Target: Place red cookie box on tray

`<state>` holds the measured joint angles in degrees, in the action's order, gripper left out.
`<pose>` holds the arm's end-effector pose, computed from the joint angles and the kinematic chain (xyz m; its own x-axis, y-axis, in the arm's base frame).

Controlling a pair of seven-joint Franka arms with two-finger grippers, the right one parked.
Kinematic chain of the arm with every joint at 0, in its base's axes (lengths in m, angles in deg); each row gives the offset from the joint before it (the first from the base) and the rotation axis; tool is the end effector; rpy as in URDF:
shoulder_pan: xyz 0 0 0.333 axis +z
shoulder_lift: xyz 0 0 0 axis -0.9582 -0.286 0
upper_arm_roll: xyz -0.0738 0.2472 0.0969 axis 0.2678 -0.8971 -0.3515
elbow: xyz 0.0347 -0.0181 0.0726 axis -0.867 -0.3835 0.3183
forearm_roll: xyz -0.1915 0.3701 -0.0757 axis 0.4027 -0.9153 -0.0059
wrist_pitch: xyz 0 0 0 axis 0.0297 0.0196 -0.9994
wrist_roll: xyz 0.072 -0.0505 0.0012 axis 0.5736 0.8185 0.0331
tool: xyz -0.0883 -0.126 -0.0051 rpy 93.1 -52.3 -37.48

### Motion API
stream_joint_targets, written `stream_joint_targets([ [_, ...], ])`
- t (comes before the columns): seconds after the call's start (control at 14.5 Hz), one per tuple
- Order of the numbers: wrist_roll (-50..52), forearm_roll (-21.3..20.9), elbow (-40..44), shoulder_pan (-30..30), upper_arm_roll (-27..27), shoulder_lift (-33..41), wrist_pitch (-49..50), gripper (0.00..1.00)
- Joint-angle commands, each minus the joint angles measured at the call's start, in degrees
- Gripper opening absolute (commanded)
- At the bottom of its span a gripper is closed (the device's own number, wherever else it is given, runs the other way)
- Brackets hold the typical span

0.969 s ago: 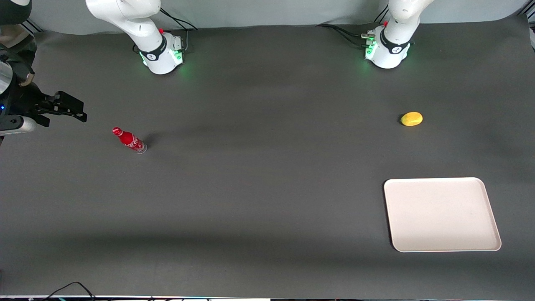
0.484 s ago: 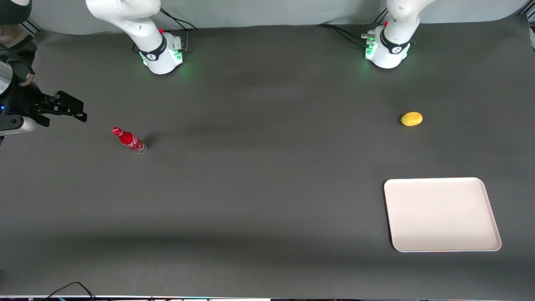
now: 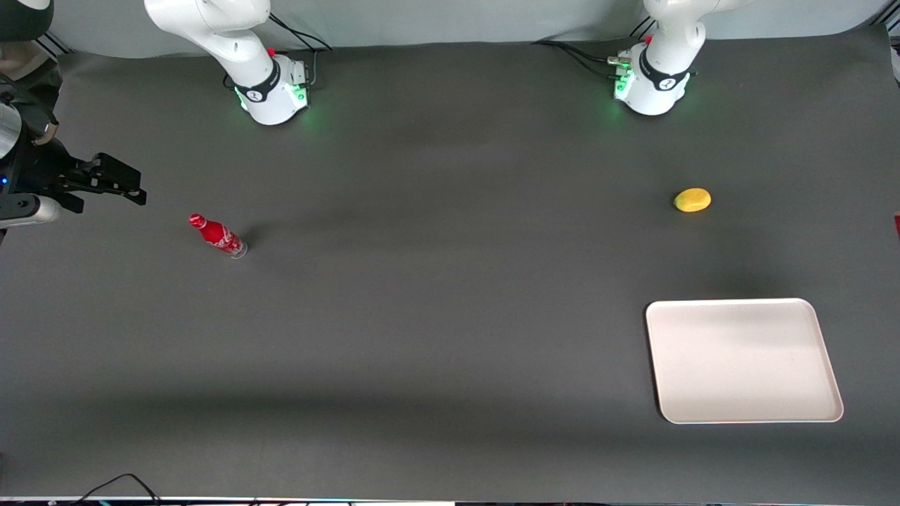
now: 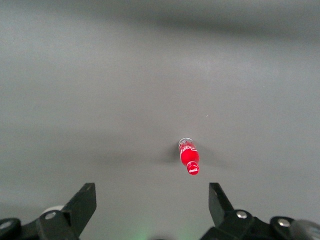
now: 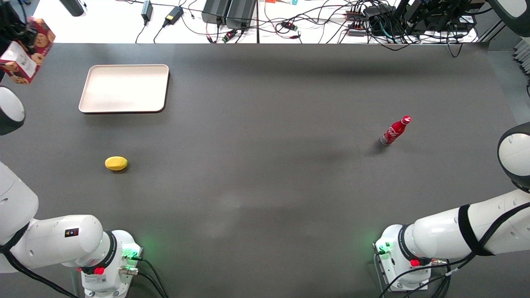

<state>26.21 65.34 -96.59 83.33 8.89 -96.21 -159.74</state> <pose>0.6629 0.2436 0.3870 0.9914 -0.1056 -0.0773 -0.1153 -0.9841 -0.1352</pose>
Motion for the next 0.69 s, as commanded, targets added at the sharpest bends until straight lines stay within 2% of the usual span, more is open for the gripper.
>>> stream_joint_targets([
  [0.0,-3.9,-0.3,-0.9,-0.2,-1.8,-4.6,-5.5,0.0],
  [0.14,-3.6,2.0,-1.1,0.3,-1.8,-9.1,-8.7,0.0],
  [0.35,-2.2,11.3,-1.2,0.9,-1.8,-12.7,-12.4,0.0],
  [0.42,-1.3,12.9,-1.4,0.9,-1.8,-13.5,-15.1,0.0],
  [0.62,1.4,13.8,-1.8,0.9,-1.7,-16.3,-22.2,0.0],
])
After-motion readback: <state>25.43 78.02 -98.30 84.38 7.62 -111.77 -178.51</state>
